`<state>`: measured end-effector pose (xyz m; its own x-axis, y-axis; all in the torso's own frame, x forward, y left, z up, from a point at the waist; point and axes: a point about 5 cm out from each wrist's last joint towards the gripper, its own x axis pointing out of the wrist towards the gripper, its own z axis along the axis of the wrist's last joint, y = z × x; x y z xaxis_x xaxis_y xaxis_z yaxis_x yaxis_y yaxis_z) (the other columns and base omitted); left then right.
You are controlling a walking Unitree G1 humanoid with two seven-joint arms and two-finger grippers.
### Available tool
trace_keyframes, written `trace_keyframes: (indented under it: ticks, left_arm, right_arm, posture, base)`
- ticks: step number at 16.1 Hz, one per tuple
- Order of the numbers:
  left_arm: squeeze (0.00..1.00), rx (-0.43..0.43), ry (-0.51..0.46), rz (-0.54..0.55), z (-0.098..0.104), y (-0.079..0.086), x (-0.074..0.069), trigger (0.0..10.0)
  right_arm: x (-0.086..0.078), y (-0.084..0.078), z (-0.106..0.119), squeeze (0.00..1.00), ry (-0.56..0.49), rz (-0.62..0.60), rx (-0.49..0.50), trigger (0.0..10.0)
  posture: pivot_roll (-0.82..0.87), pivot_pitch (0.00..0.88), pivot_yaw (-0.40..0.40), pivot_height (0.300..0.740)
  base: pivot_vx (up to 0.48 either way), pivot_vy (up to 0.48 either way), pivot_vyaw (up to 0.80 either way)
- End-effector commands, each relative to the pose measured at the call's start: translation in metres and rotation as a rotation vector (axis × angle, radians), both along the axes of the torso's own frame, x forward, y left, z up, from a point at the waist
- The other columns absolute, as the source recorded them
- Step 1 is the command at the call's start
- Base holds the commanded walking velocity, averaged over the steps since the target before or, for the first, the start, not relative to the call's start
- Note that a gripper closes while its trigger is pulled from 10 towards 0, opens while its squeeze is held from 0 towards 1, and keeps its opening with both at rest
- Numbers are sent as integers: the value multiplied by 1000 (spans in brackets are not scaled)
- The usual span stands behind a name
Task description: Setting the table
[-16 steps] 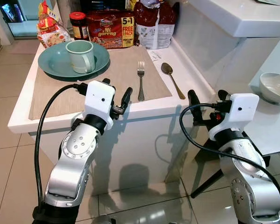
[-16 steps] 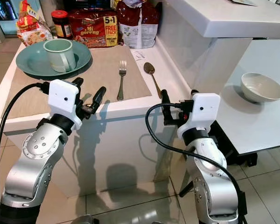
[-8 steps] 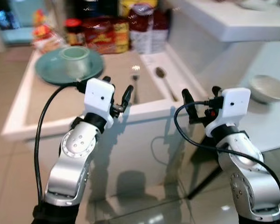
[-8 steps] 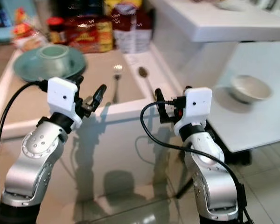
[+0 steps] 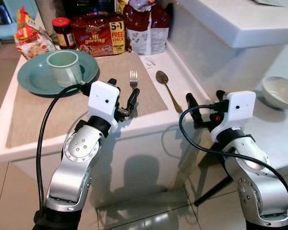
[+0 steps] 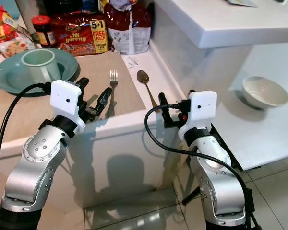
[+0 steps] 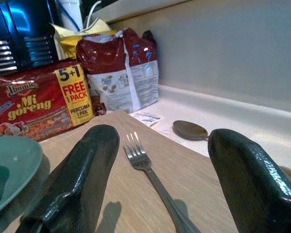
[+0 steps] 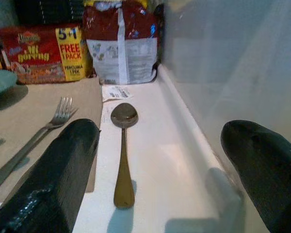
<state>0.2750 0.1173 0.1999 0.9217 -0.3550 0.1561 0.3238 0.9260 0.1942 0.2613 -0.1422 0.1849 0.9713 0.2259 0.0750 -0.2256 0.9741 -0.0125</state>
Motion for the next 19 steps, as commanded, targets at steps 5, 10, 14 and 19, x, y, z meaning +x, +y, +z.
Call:
trace_keyframes:
  ticks: [5,10,14,19]
  left_arm:
    - [0,2,-19,0,5,3,-2,10000]
    - [0,8,-18,-14,4,1,-2,10000]
    - [0,16,-22,-29,4,0,-3,10000]
    - [0,24,-17,-46,4,-2,-3,10000]
  right_arm:
    - [-1,6,-6,0,41,61,-5,10000]
    - [-1,4,-6,0,42,50,-11,10000]
    - [-1,3,-10,0,67,39,2,10000]
    - [0,2,-12,0,77,30,-2,10000]
  posture:
    - [86,17,-47,740]
    - [87,4,-47,740]
    - [88,0,-46,740]
    - [87,0,-41,740]
  base:
    - [284,0,480]
    - [0,0,0]
    - [0,0,0]
    - [0,0,0]
